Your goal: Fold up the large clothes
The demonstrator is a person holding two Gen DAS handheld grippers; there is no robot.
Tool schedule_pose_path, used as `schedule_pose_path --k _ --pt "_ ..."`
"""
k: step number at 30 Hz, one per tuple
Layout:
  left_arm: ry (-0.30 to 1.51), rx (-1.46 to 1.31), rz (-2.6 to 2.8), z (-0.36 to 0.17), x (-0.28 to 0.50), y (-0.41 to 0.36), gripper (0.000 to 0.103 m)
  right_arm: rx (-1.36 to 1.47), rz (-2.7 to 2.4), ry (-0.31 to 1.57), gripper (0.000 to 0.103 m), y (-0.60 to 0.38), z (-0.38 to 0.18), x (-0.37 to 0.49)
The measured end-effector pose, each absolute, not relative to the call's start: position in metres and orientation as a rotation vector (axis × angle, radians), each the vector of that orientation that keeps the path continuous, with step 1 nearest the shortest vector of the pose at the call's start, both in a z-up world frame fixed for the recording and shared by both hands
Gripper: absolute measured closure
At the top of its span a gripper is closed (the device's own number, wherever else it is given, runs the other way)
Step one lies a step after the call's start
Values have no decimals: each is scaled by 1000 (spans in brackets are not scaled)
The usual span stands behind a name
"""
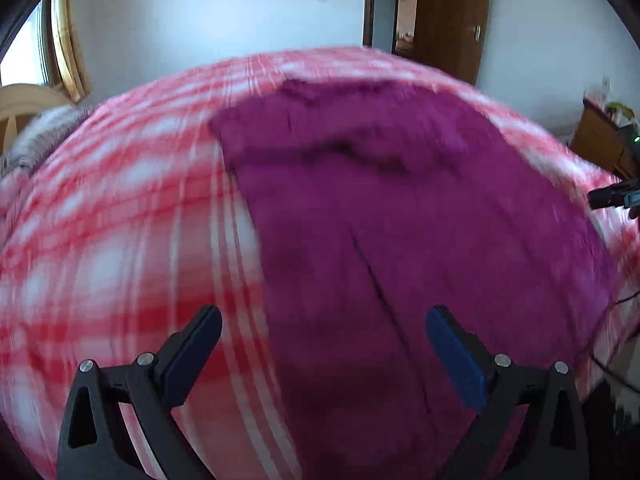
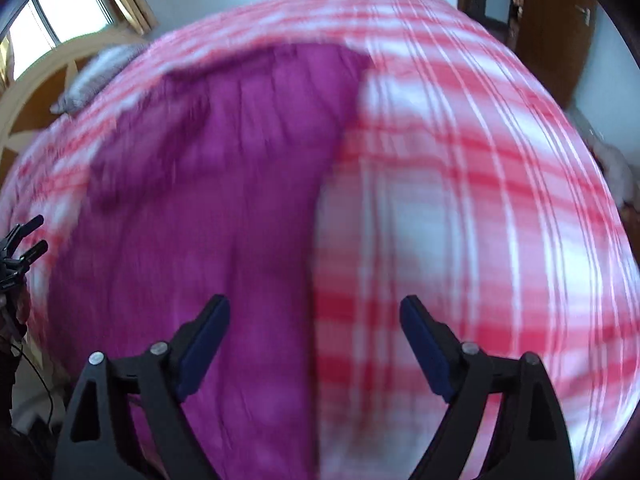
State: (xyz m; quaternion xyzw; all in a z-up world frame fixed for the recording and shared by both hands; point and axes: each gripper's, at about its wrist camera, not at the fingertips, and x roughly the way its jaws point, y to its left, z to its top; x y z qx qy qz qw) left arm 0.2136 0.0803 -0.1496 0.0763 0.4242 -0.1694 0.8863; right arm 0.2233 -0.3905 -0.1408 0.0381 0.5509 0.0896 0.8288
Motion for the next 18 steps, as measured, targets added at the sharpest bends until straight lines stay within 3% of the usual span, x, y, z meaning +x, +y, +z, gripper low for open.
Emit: schedule_pose_path --k 8,12,13,14,16,17,18 --pt "917 77 -256 -181 173 84 1 177 165 1211 14 -404 -171 144" --pt "912 107 -243 -184 160 70 1 287 188 1127 15 -388 -180 135" --pt "910 126 -238 -185 156 66 1 291 178 1109 16 -385 -181 135" --pt "910 131 -247 -185 152 63 4 280 164 1098 25 -379 -182 135" --pt "897 145 -259 -182 147 59 27 248 168 1083 58 -368 -178 134" --pt "892 148 -273 -180 143 57 46 262 182 1082 81 -367 -175 132" --pt "890 146 -299 -178 141 56 74 302 228 1077 91 -367 -172 130"
